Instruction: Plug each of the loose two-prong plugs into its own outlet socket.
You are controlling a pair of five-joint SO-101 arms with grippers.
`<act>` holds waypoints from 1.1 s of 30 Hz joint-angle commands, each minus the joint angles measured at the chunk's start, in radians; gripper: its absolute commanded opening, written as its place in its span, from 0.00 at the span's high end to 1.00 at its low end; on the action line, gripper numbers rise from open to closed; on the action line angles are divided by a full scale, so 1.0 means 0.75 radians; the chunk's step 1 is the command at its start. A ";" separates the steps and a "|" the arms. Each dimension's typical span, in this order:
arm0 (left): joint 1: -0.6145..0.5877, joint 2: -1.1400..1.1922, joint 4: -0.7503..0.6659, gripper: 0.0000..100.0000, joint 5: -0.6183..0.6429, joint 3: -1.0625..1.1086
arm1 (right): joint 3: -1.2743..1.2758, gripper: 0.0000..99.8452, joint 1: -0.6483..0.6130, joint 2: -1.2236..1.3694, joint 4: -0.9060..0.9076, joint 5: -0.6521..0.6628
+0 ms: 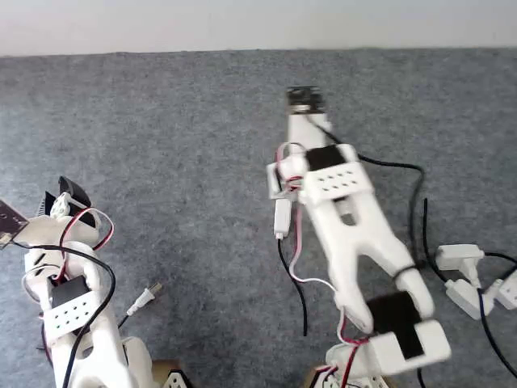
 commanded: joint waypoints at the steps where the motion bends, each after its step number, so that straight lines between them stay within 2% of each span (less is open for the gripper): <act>1: 0.012 -0.023 -0.033 0.88 0.000 -0.032 | 0.063 1.00 0.079 -0.128 0.015 0.016; 6: 0.012 -0.023 -0.033 0.88 0.000 -0.030 | 0.200 0.97 0.079 -0.069 -0.128 0.016; 14: 0.012 -0.023 -0.033 0.88 0.000 -0.030 | 0.203 0.97 0.019 0.089 -0.251 0.020; 20: 0.012 -0.023 -0.031 0.88 0.000 -0.030 | 0.178 0.99 -0.024 0.136 -0.259 0.078; 33: 0.012 -0.023 -0.031 0.88 0.000 -0.028 | 0.168 0.99 -0.142 0.130 -0.277 0.084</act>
